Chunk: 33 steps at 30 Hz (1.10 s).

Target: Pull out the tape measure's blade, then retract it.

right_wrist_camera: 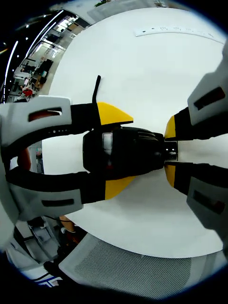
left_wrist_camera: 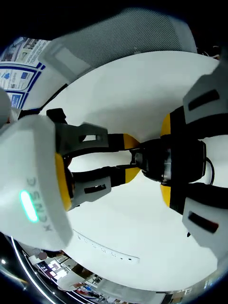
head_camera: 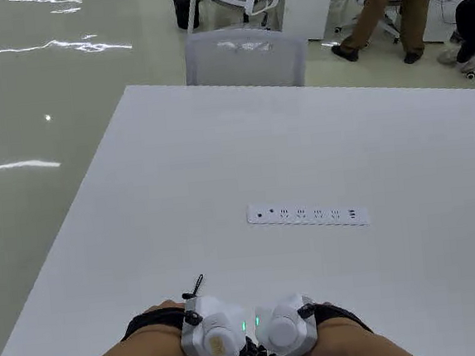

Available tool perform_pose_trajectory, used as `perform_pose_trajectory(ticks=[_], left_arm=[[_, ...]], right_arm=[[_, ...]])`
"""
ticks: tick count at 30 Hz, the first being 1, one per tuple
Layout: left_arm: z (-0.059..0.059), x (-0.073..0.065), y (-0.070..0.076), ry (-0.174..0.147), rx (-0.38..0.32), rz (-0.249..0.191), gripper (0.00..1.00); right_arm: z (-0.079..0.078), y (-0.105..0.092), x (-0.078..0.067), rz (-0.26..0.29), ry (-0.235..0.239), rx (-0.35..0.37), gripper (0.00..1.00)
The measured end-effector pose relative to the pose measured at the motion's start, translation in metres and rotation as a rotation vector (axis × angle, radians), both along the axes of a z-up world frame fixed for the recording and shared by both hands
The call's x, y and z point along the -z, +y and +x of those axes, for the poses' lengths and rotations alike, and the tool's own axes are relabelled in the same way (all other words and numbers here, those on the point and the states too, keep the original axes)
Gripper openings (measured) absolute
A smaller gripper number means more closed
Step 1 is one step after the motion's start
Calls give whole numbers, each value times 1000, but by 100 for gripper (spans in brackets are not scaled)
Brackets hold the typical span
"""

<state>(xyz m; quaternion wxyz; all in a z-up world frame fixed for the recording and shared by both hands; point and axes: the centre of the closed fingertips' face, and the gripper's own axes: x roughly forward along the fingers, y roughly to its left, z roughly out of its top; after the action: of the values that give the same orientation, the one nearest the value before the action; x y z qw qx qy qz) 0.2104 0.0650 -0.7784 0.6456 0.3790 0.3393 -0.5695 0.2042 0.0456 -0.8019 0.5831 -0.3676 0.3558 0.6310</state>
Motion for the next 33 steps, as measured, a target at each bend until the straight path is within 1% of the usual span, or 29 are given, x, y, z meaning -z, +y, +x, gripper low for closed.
perform_pose_trajectory(ticks=[3,4,6,7,9,10,11,12,15,17,19,21,23,24,25,30,33], left_arm=[[0,1,0,0,-2,-3,30],[0,1,0,0,-2,-2,30],[0,0,0,-1,-2,-1,30],[0,0,0,-2,-3,0,30],[0,-1,0,-4,-6,-3,30],[-1,-1,0,-4,-7,-5,30],[0,-1,0,-3,-9,-8,30],[0,0,0,-2,-13,-9,30],[0,-2,-1,-3,-18,-2,30],[0,-1,-1,-6,-17,0,30],[0,-1,0,-3,-25,-4,30],[1,0,1,-1,-33,-3,30],[1,0,1,-5,-35,-5,30],[2,1,1,-1,-47,-14,29],[2,1,2,-2,-46,-15,29],[1,0,1,-4,-35,-3,29],[1,0,1,3,-35,-3,29]], right_arm=[[0,1,4,-6,-4,-7,17],[1,0,5,-14,-14,-10,17],[1,2,9,-27,-15,-11,17],[1,1,9,-32,-13,-6,17],[3,-1,9,-23,4,3,17],[3,-2,10,-19,1,-8,16],[3,-1,11,-17,-16,-30,16],[1,-2,10,-16,-19,-35,16],[4,-2,10,-4,-4,2,14],[4,-2,10,-19,4,22,13],[2,-2,9,-42,-6,0,13],[2,-3,9,-50,-10,-14,12],[3,-5,10,-56,-6,-4,12],[4,-6,11,-58,-6,-5,11],[4,-6,11,-58,-6,-3,11],[3,-9,10,-62,-12,-9,11],[3,-12,11,-67,-10,-10,11]])
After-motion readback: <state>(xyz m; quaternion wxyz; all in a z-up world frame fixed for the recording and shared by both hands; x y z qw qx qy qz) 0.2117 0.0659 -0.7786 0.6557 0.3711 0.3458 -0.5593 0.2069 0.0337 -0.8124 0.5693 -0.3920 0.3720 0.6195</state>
